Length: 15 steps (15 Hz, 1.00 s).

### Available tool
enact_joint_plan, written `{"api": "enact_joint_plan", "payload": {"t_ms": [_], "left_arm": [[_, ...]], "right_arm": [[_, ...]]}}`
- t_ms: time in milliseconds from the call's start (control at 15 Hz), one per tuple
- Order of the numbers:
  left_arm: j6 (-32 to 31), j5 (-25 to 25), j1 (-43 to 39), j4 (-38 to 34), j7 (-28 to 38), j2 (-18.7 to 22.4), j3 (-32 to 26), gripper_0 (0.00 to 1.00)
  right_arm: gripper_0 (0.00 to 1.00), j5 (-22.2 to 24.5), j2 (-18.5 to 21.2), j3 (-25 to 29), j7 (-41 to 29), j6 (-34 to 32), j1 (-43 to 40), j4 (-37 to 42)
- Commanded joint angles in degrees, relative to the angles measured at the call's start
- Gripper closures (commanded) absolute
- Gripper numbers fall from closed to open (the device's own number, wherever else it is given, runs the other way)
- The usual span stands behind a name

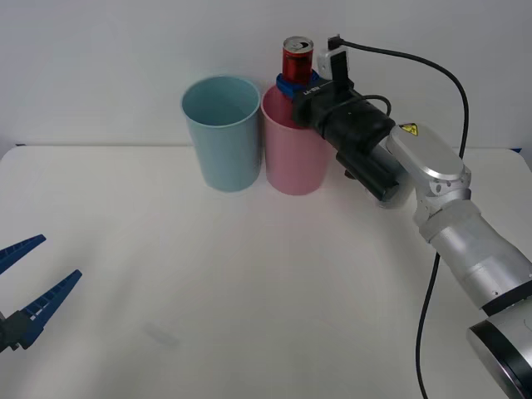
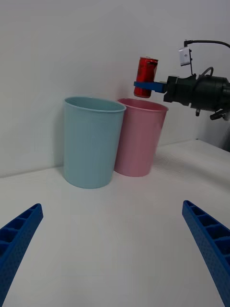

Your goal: Grasp the object on the table and drop it into the matching bin: aluminum can to the light blue bin, PET bottle to the pink bin.

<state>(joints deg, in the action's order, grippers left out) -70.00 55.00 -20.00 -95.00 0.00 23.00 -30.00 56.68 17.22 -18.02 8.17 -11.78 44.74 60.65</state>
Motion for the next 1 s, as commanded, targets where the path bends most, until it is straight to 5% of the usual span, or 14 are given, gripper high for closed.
{"api": "enact_joint_plan", "payload": {"t_ms": [67,1000], "left_arm": [[0.0,0.0,0.0,0.0,0.0,0.0,0.0,0.0],[0.0,0.0,0.0,0.0,0.0,0.0,0.0,0.0]], "right_arm": [[1.0,0.7,-0.1,0.0,0.1,0.5,0.1,0.2],[1.0,1.3,0.0,0.0,0.2,2.1,0.0,0.2]]}}
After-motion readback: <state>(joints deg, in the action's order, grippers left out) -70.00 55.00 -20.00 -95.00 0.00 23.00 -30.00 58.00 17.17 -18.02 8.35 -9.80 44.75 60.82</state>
